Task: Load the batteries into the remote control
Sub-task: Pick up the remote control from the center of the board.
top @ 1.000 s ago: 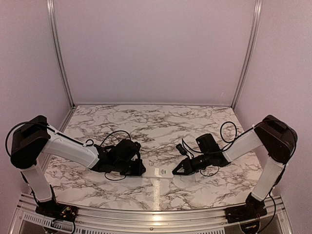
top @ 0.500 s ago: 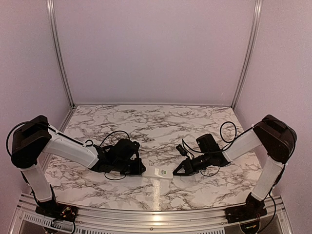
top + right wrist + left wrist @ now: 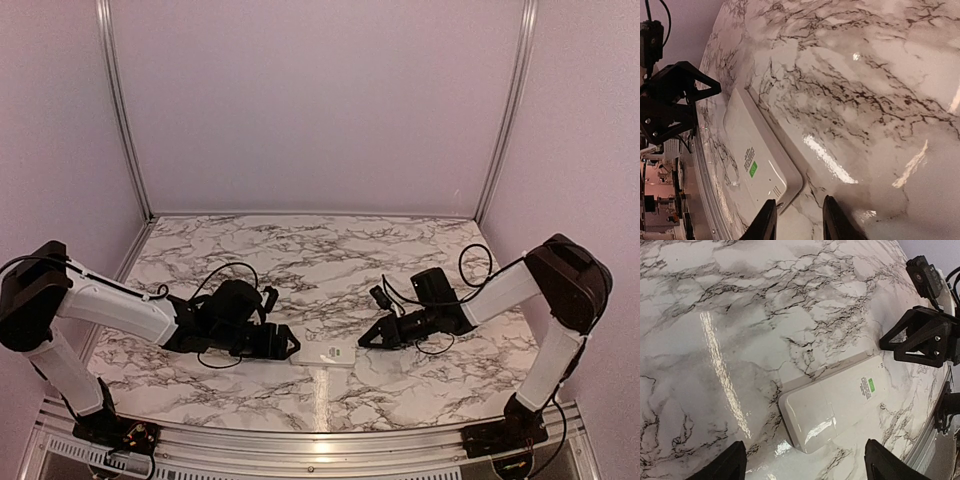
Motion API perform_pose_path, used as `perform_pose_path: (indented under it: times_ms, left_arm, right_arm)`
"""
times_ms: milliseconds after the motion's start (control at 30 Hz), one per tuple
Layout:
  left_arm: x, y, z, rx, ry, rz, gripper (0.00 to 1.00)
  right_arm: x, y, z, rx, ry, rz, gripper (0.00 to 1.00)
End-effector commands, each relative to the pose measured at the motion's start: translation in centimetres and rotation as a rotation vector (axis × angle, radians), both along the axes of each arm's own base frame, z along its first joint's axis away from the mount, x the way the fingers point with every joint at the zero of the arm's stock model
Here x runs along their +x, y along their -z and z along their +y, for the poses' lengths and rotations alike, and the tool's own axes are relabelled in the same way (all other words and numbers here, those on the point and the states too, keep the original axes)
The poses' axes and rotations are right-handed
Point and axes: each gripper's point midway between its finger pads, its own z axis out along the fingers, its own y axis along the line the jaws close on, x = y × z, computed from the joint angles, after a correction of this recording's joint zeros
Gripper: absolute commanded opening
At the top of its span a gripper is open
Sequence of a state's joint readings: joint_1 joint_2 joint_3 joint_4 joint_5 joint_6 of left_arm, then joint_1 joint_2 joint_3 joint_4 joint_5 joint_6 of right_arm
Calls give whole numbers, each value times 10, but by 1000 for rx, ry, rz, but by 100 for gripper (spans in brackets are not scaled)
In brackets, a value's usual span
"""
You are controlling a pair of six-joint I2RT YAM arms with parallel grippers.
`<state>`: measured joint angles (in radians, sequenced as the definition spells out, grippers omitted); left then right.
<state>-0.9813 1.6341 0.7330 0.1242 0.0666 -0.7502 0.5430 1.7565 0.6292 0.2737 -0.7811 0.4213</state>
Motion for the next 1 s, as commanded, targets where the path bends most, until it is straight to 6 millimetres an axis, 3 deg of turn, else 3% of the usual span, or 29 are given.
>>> perform_pose_path:
  times_ms: [0,100,233,333,367,400,667,800,967]
  left_arm:
    - [11,-41,6,32,94,-196,97]
    - [13,-55,-1,93,238,-312,99]
    - [11,-38,-8,241,452,-370,99]
    - [9,-31,-16,293,601,-429,99]
    - [7,-30,-21,290,649,-438,99]
    - [3,-29,-26,276,700,-445,99]
    - [2,-5,-48,338,970,-485,96]
    - [1,10,-55,341,1048,-471,93]
    - [4,29,-60,362,1103,-476,91]
  right_arm:
    - [17,-27,0,18,35,-69,36]
    - [22,-52,0,39,40,-137,44]
    - [26,-85,-3,60,38,-242,60]
    - [29,-113,-7,81,47,-321,66]
    - [30,-122,-9,86,51,-348,75]
    - [31,-129,-12,87,57,-377,78]
    - [31,-181,-43,97,203,-563,87]
    - [25,-198,-54,136,270,-599,98]
    - [17,-217,-57,195,284,-648,99]
